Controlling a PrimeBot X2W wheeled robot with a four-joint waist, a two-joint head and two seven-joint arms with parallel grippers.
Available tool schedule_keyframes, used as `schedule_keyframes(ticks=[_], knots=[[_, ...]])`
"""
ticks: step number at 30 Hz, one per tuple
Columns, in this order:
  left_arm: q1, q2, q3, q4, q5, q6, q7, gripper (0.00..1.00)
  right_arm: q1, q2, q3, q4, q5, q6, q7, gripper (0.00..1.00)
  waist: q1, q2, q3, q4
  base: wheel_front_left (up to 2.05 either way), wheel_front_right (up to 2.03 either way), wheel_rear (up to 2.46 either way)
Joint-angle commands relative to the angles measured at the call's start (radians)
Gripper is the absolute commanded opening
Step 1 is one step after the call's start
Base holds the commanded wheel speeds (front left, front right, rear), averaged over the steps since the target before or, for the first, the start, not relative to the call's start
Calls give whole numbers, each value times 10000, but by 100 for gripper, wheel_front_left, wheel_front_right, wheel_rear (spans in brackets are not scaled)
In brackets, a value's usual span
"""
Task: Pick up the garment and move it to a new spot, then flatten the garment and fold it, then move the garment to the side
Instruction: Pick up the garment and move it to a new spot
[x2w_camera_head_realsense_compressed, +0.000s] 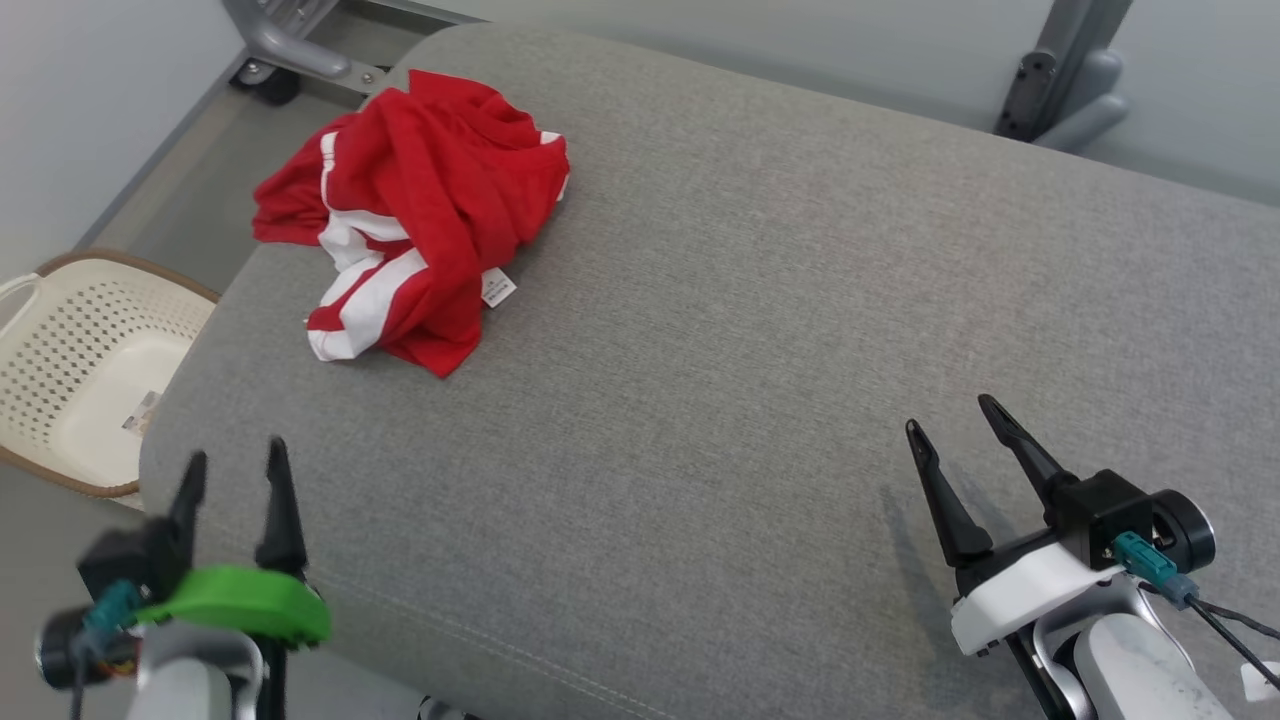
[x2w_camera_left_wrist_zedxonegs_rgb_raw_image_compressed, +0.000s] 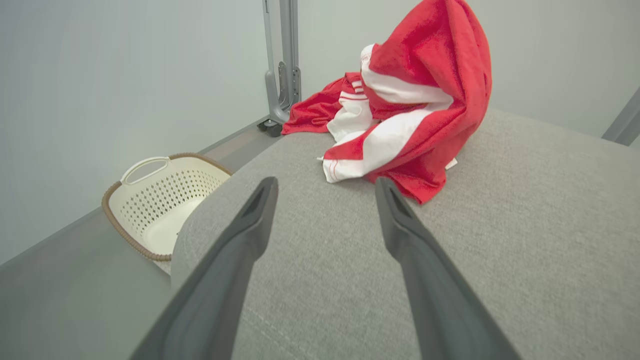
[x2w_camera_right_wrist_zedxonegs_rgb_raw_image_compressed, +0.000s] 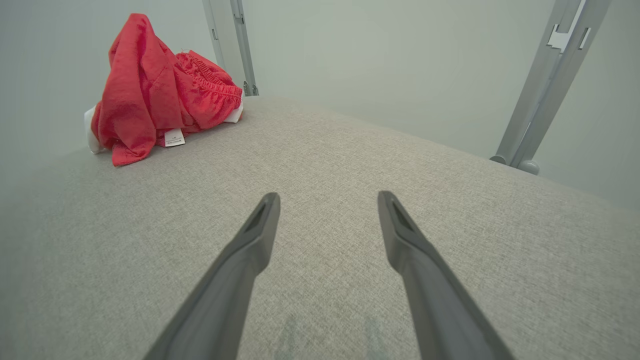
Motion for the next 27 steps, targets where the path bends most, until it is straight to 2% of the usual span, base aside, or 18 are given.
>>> schedule_keyframes(ticks=[1,5,8,15,18,23,24,25,26,27], knots=[[-860,382,-2,208,-101,-85,-5,100,-200,-177,42,-99,-12,-8,-30,100,0,97,648,-705,0,0,0],[-2637,1074,-479,1147,-436,-165,-4,100,-446,-404,202,-244,52,-8,-30,100,0,97,1072,-1223,0,0,0],[-3943,1655,-1273,1835,-1117,-167,23,100,-596,-511,250,-310,66,-8,-30,100,0,97,1344,-1590,0,0,0],[-5937,2978,-2847,3170,-2635,-167,964,100,-915,-563,357,-318,181,-10,-29,100,0,97,2022,-2468,0,0,0],[-6380,3244,-3185,3802,-3078,-168,1359,100,-1035,-508,330,-345,194,-8,-30,100,0,97,2227,-2784,0,0,0],[-6732,3493,-3178,4723,-3438,-168,1575,100,-1148,-433,323,-345,255,-10,-30,100,0,97,2388,-3179,0,0,0],[-6818,3519,-3142,4914,-3461,-169,1508,97,-1179,-412,318,-342,265,-10,-30,100,0,97,2395,-3260,0,0,0],[-6881,3569,-3156,5083,-3397,-163,1425,33,-1192,-393,303,-341,270,-10,-30,100,0,97,2388,-3329,0,0,0],[-6931,3585,-3167,5238,-3355,-153,1295,0,-1186,-376,283,-339,270,-10,-30,100,0,97,2372,-3381,0,0,0],[-6954,3574,-3188,5361,-3308,-122,1146,0,-1157,-328,252,-316,284,-10,-30,100,0,97,2331,-3423,0,0,0]])
